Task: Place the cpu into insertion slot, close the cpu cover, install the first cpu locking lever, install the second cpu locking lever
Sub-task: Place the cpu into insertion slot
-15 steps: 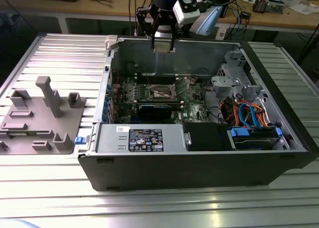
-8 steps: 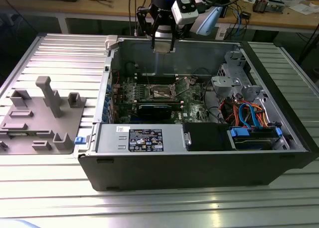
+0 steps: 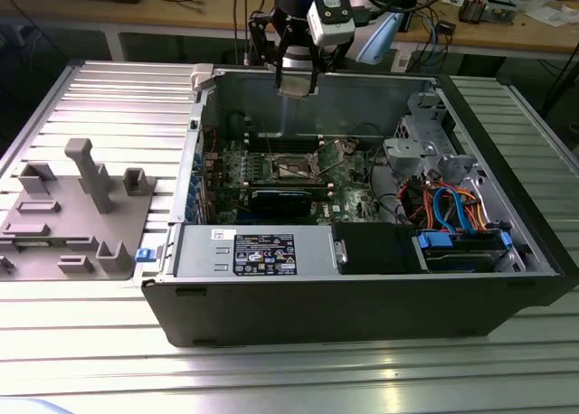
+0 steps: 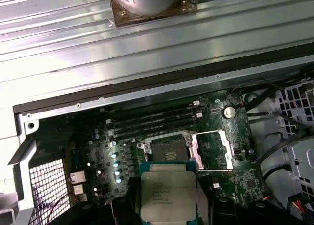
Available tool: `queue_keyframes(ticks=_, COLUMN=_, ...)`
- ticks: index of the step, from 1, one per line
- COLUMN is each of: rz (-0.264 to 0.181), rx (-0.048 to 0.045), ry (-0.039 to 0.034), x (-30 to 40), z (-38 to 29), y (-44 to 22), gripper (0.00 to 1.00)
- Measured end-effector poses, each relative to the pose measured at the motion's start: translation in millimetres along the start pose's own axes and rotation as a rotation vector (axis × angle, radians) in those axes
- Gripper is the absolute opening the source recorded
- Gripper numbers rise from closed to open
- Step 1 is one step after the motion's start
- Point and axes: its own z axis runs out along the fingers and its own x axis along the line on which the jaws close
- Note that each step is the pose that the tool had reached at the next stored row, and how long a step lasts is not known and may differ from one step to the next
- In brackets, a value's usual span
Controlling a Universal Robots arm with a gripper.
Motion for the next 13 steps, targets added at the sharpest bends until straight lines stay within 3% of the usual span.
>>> queue_keyframes(ticks=10, rz=0.001, rx=-0.0001, ry=-0.0001, x=0.0, z=0.1, y=0.0, gripper=0.54)
queue_keyframes(ticks=13, rz=0.020, rx=0.0014, ry=-0.0023, x=0.0, z=0.1, y=0.0, gripper=0.54)
